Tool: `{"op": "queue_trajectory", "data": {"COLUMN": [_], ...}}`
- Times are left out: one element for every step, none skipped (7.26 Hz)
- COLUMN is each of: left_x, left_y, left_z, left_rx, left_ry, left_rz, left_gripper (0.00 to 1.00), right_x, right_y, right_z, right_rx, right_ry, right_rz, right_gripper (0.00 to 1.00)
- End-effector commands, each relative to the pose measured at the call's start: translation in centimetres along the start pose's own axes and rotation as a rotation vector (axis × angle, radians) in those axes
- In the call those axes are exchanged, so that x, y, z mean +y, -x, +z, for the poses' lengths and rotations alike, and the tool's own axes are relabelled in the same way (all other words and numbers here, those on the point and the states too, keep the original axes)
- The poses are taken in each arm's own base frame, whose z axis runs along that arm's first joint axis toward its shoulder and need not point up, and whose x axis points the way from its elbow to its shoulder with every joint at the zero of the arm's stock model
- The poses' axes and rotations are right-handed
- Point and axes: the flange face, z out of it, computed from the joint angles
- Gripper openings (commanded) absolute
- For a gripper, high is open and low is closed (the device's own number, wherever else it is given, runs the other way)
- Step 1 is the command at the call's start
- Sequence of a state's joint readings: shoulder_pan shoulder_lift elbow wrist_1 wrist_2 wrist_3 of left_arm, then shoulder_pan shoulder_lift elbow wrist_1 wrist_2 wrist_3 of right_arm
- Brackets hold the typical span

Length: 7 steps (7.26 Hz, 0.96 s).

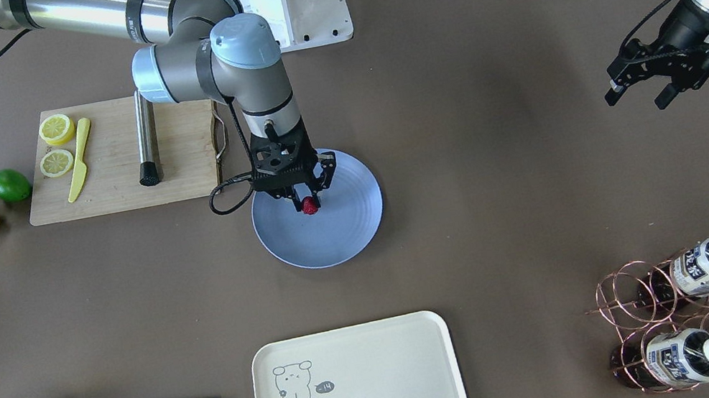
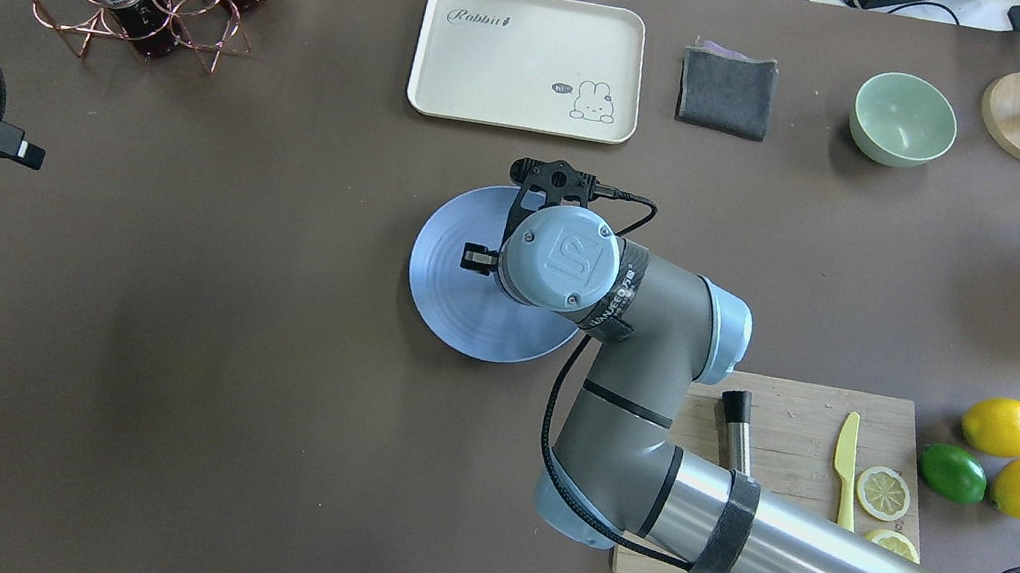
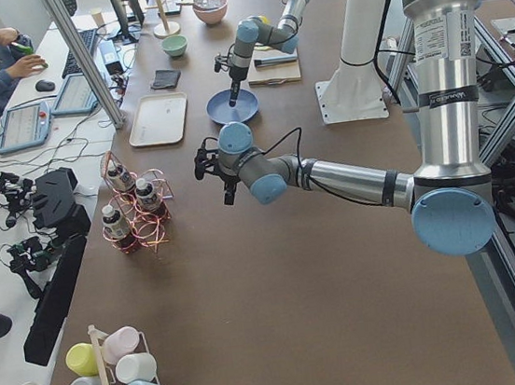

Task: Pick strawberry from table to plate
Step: 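Carry the strawberry with the right gripper over the blue plate, then lower the strawberry onto the plate and open the right gripper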

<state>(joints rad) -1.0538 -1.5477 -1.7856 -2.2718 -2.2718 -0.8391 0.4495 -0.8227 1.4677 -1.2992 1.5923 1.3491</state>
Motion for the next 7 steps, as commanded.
{"op": "queue_trajectory", "data": {"left_x": [0.0,0.0,0.0,0.0,0.1,0.1,0.0], "left_y": [0.0,0.1,0.0,0.0,0.1,-0.1,0.2], "left_z": [0.0,0.0,0.0,0.0,0.0,-0.2,-0.8], "left_rx": [0.000,-0.001,0.000,0.000,0.000,0.009,0.026], "left_ry": [0.000,0.001,0.000,0.000,0.002,0.007,0.020], "left_rz": [0.000,-0.001,-0.002,0.000,-0.001,0.000,-0.011], "left_gripper": [0.98,0.98,0.98,0.98,0.98,0.98,0.98], "right_x": [0.2,0.3,0.9,1.0,0.8,-0.4,-3.3], "right_y": [0.4,0.4,0.4,0.5,1.1,1.3,0.4], "right_z": [-0.2,0.0,0.7,0.7,0.1,-0.7,-2.0], "right_rx": [-0.009,-0.006,0.008,0.010,-0.003,-0.012,-0.026], "right_ry": [0.001,0.001,-0.022,-0.042,-0.044,-0.048,-0.024], "right_rz": [0.003,0.050,0.075,0.076,0.068,0.076,0.088], "right_gripper": [0.00,0.30,0.93,0.99,0.99,0.99,1.00]}}
